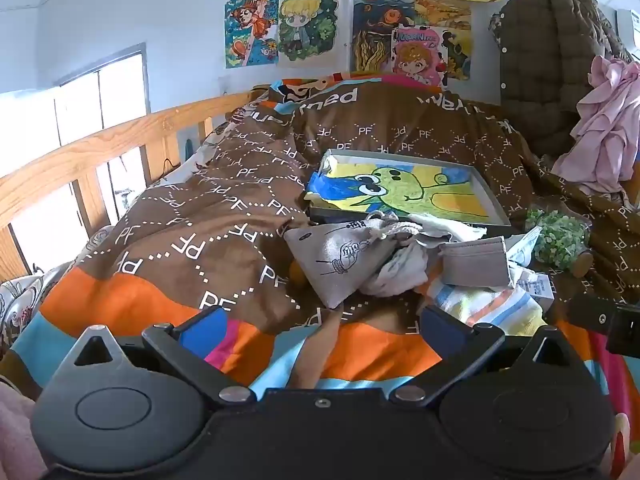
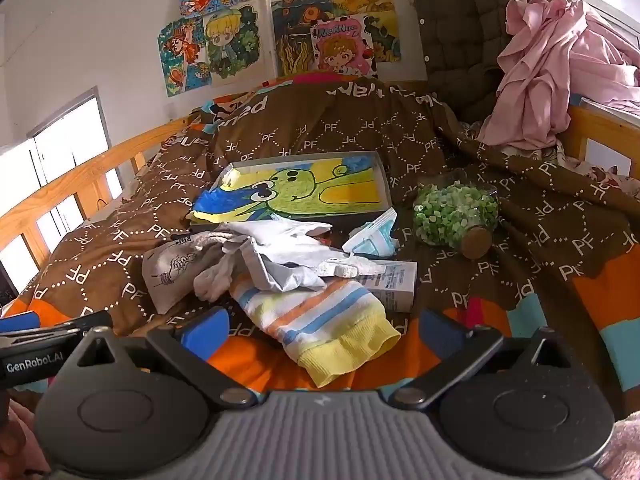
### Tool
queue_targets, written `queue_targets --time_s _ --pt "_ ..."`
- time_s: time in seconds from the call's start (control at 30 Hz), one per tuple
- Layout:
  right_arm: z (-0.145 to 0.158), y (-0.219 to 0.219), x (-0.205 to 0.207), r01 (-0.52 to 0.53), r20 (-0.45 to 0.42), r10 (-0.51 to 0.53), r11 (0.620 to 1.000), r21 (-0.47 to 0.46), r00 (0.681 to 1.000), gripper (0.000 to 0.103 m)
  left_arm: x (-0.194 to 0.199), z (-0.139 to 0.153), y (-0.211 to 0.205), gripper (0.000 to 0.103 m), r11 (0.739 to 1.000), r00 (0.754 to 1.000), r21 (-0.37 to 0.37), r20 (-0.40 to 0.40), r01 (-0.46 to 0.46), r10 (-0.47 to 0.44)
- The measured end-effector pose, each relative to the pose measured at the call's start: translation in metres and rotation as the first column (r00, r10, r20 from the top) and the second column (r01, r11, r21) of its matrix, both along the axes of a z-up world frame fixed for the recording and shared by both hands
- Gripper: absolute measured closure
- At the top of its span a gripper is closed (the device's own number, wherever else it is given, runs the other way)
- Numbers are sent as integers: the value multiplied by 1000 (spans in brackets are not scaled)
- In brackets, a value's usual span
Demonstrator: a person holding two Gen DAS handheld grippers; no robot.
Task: Organize soft objects
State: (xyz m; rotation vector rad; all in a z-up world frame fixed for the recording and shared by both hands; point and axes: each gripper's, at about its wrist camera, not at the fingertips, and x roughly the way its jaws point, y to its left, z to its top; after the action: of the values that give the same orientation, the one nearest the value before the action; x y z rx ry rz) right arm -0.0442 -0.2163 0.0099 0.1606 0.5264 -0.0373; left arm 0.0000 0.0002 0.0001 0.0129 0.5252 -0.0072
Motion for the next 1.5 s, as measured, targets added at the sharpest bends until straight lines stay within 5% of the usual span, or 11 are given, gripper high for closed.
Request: queue_targets --time_s 1.5 --pt "-2 -3 2 0 -9 0 1000 12 1000 0 0 0 0 1 1000 1000 10 -5 -1 1"
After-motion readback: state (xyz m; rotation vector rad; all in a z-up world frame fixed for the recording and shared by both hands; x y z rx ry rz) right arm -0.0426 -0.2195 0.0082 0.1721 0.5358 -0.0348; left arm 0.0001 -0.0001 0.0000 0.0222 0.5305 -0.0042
